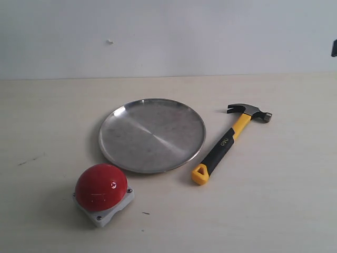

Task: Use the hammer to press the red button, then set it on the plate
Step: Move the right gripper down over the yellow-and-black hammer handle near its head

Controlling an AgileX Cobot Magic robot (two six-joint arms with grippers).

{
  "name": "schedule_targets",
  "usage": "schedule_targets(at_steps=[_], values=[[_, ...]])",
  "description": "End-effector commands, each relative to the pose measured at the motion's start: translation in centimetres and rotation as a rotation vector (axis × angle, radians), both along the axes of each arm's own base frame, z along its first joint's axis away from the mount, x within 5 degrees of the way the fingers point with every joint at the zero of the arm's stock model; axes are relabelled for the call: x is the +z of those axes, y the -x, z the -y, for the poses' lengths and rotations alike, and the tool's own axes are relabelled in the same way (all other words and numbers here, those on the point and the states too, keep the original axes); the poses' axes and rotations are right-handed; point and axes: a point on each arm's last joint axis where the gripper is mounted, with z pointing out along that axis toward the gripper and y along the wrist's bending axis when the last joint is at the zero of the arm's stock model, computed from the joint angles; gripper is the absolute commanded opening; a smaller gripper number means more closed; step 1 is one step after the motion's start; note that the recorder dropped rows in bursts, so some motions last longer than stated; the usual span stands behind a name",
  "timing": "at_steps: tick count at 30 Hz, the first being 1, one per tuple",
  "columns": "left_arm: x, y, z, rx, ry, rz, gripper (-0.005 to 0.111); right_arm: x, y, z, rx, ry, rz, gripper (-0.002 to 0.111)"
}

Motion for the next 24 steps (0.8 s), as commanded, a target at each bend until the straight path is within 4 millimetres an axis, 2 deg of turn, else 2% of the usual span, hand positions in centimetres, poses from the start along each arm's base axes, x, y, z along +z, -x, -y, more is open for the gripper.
schedule_targets(at_steps=[1, 7, 14, 19, 24], values=[[-0.1, 0.0, 0.0, 0.001, 0.009, 0.004, 0.000, -1.4, -3.5, -1.1, 0.019, -0.091, -0.184, 0.016], [-0.1, 0.0, 0.0, 0.001, 0.009, 0.004, 0.000, -4.6, -8.5, -4.6, 0.030, -0.061, -0.305, 0.029], [-0.1, 0.0, 0.0, 0.001, 0.009, 0.004, 0.000, -10.1, -13.2, -9.4, 0.025, -0.029, -0.447, 0.055], [-0.1, 0.0, 0.0, 0.001, 0.009, 0.004, 0.000, -12.3, -15.1, -10.3, -0.033, -0.066, -0.481, 0.064], [-0.1, 0.0, 0.0, 0.001, 0.009, 0.004, 0.000, -12.6, -15.8, -10.7, -0.086, -0.141, -0.446, 0.065]])
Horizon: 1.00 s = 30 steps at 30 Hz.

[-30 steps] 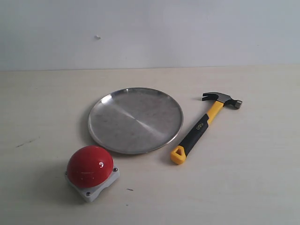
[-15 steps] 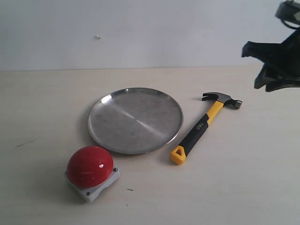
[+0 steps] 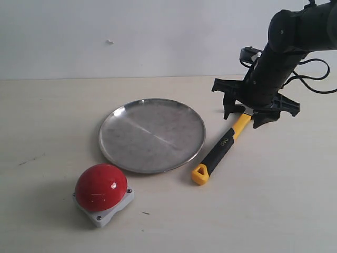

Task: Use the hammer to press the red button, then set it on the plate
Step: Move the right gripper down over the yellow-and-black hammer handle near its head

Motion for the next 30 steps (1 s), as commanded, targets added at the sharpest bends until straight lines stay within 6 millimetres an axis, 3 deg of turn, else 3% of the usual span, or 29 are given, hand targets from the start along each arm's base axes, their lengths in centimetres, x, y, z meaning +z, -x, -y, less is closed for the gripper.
schedule_targets(at_steps=[1, 8, 30], values=[[-0.1, 0.0, 0.0, 0.001, 0.009, 0.004, 0.000, 0.4, -0.5, -0.4, -0.078, -0.059, 0.023, 0.065], [-0.1, 0.0, 0.0, 0.001, 0.009, 0.004, 0.000, 0.6, -0.3, -1.7, -0.201, -0.238, -0.039, 0.065], [-0.1, 0.0, 0.0, 0.001, 0.009, 0.004, 0.000, 0.6, -0.4, -1.7, -0.206, -0.245, -0.025, 0.065]])
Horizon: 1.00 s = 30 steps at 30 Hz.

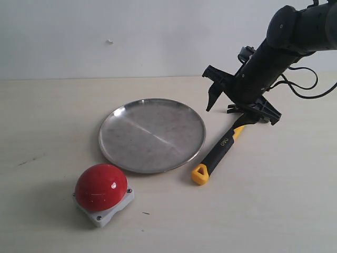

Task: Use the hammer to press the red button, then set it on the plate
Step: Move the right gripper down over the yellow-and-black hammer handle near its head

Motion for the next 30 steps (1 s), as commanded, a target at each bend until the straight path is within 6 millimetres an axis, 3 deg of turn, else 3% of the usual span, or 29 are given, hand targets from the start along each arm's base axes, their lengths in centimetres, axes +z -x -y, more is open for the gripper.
schedule_targets(at_steps=[1, 6, 10, 30], values=[[-0.1, 0.0, 0.0, 0.001, 0.009, 0.004, 0.000, 0.4, -0.4, -0.1, -0.003, -0.001, 0.042, 0.065], [-0.1, 0.0, 0.0, 0.001, 0.009, 0.004, 0.000, 0.2, -0.5, 0.2, -0.153, -0.009, 0.000, 0.065], [-0.1, 0.0, 0.0, 0.001, 0.009, 0.004, 0.000, -0.3, 0.3, 1.4, -0.294, 0.104, -0.115, 0.065], [-0.1, 0.0, 0.0, 0.001, 0.009, 0.004, 0.000, 0.0, -1.1, 2.1, -0.263, 0.162, 0.058, 0.065]])
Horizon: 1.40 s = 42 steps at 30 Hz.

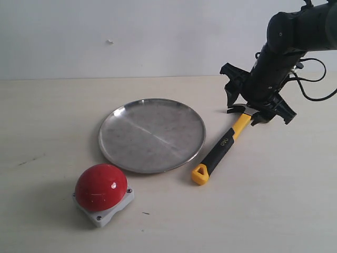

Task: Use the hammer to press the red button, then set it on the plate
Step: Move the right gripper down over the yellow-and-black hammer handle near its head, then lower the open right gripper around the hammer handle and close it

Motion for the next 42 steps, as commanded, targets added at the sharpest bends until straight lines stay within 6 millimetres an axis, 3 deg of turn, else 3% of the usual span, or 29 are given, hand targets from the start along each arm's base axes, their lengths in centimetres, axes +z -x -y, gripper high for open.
schedule_targets(at_steps=[1, 13, 20, 26, 36, 42], values=[[-0.1, 0.0, 0.0, 0.001, 0.009, 0.004, 0.000, 0.3, -0.5, 0.1, 0.014, 0.014, 0.049, 0.065], [-0.1, 0.0, 0.0, 0.001, 0.009, 0.004, 0.000, 0.4, -1.1, 2.1, -0.099, -0.002, 0.056, 0.062], [-0.1, 0.0, 0.0, 0.001, 0.009, 0.004, 0.000, 0.7, -2.8, 2.2, -0.040, 0.034, -0.003, 0.062], [-0.1, 0.0, 0.0, 0.001, 0.009, 0.004, 0.000, -0.7, -3.8, 1.9, -0.033, 0.046, -0.139, 0.062], [-0.1, 0.0, 0.0, 0.001, 0.009, 0.004, 0.000, -3.1, -5.1, 1.8, -0.045, 0.008, -0.194, 0.062], [-0.1, 0.0, 0.0, 0.001, 0.009, 0.004, 0.000, -3.1, -6.2, 2.4, -0.039, 0.015, -0.167, 0.062]])
